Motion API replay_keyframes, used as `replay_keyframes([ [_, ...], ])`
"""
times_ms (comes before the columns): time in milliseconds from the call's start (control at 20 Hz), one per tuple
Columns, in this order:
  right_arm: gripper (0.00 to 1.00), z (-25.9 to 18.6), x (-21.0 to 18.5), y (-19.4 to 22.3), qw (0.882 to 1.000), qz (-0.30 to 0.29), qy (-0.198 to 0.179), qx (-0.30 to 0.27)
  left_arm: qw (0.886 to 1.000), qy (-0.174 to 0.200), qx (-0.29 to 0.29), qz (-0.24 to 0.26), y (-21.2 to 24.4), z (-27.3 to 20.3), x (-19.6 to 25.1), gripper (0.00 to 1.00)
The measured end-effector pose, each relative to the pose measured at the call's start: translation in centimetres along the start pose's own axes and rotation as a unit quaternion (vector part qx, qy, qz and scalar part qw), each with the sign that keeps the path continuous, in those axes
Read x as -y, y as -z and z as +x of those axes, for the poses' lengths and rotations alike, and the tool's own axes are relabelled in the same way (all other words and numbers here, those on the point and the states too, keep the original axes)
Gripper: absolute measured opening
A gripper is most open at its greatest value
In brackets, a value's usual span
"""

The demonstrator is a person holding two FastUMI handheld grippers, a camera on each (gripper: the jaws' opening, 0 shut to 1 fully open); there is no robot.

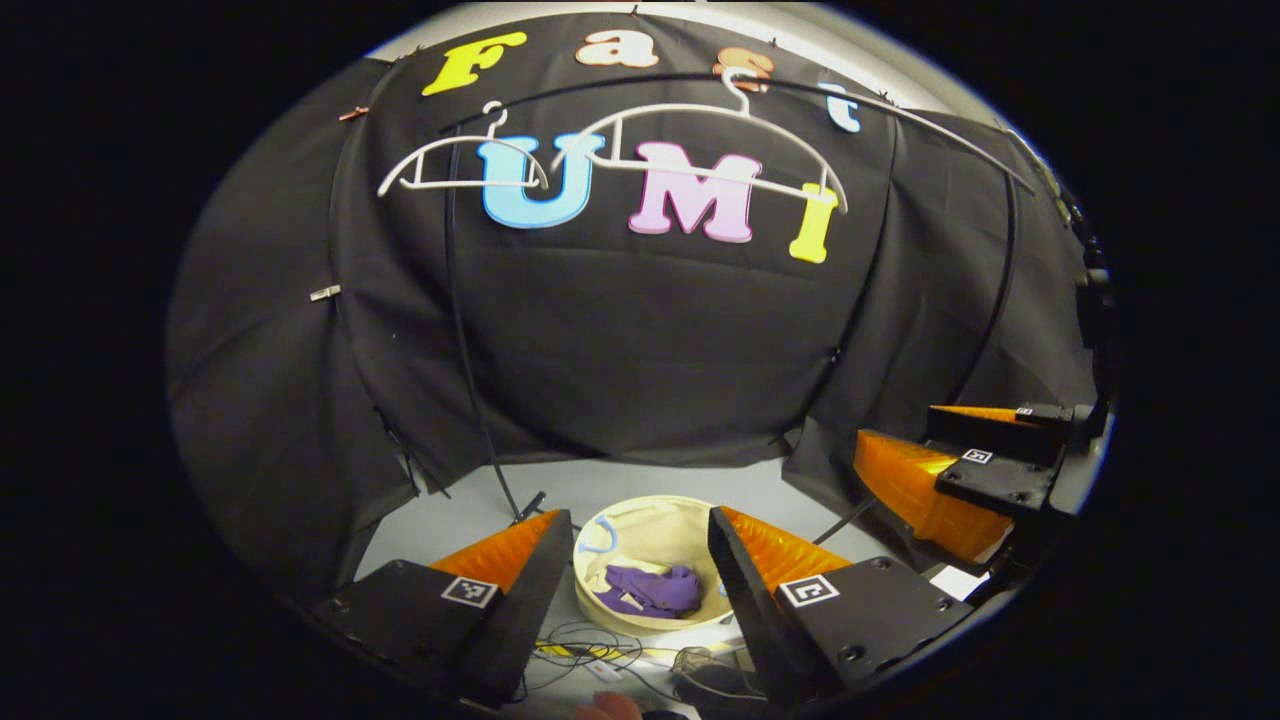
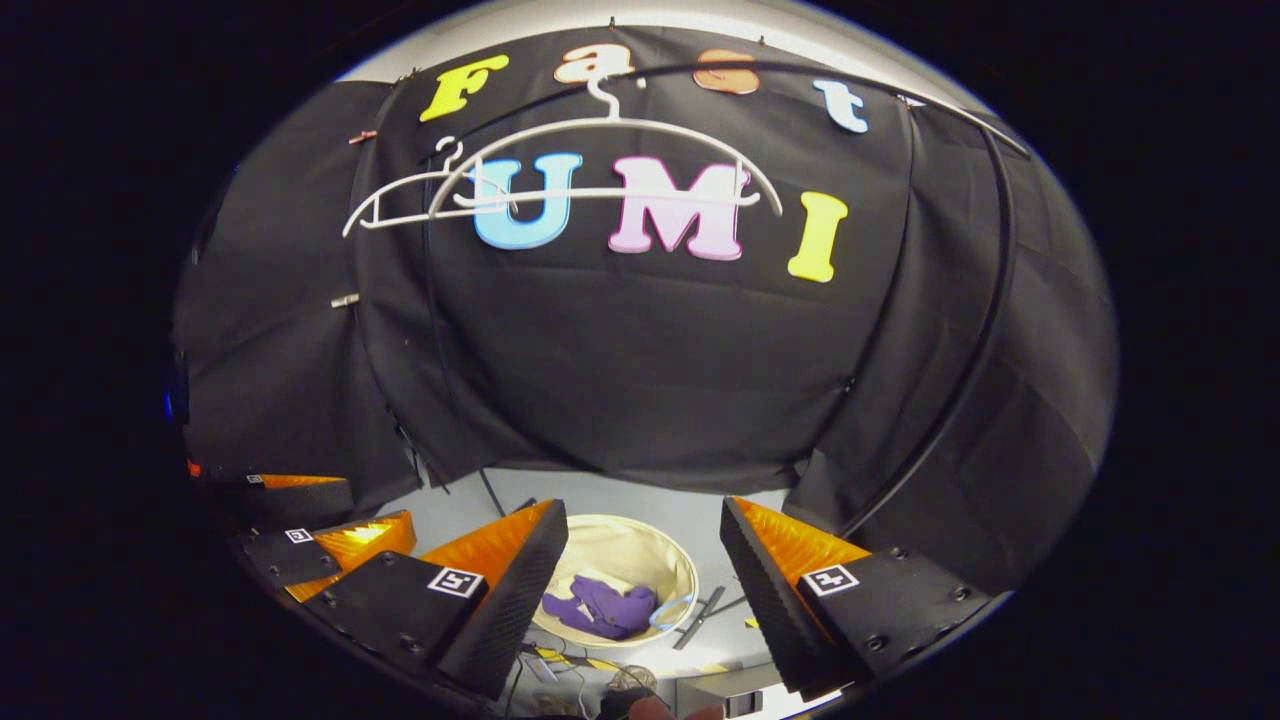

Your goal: Grasp the clothes on the hanger with both hands and then place them into the laundry hamper below.

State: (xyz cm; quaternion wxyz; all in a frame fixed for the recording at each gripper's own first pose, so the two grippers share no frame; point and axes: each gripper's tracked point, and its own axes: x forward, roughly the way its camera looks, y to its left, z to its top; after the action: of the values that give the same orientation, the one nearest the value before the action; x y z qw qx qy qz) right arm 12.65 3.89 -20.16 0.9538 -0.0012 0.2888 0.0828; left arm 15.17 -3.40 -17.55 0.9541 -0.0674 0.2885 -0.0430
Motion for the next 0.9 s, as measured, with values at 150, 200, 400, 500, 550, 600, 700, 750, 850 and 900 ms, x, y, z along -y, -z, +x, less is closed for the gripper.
replay_keyframes([
  [150,0.99,-2.3,-0.8,-2.9,0.999,0.003,0.005,0.034,0.999,0.007,0.047,0.001,-3.8,-2.9,-0.1,0.87],
  [200,0.99,-2.9,-1.1,-4.0,0.999,0.007,0.006,0.043,0.998,0.008,0.060,0.003,-4.6,-4.2,-0.4,0.87],
  [400,0.99,-5.8,-1.3,-7.6,0.995,0.014,0.019,0.096,0.993,0.020,0.112,0.005,-7.6,-8.3,-0.4,0.87],
  [500,0.99,-7.4,-1.4,-9.4,0.991,0.015,0.026,0.128,0.991,0.028,0.133,0.008,-7.5,-9.7,-0.5,0.87],
  [550,0.97,-8.2,-1.4,-10.5,0.989,0.014,0.030,0.145,0.989,0.029,0.144,0.011,-7.9,-10.3,-0.5,0.87],
  [600,0.99,-9.1,-1.5,-11.5,0.986,0.011,0.031,0.163,0.987,0.029,0.155,0.014,-8.4,-11.1,-0.4,0.87],
  [700,0.99,-10.5,-1.5,-13.5,0.980,0.003,0.037,0.198,0.984,0.027,0.174,0.017,-9.3,-12.3,-0.4,0.85],
  [750,0.98,-11.1,-1.4,-14.3,0.976,0.002,0.039,0.212,0.982,0.026,0.184,0.015,-9.9,-12.9,-0.4,0.85],
  [850,0.97,-12.1,-1.2,-15.5,0.972,0.007,0.040,0.230,0.979,0.022,0.204,0.011,-11.0,-14.1,-0.8,0.85],
  [900,0.97,-12.6,-1.1,-15.9,0.971,0.010,0.041,0.237,0.977,0.019,0.214,0.011,-11.5,-14.7,-1.0,0.87],
])
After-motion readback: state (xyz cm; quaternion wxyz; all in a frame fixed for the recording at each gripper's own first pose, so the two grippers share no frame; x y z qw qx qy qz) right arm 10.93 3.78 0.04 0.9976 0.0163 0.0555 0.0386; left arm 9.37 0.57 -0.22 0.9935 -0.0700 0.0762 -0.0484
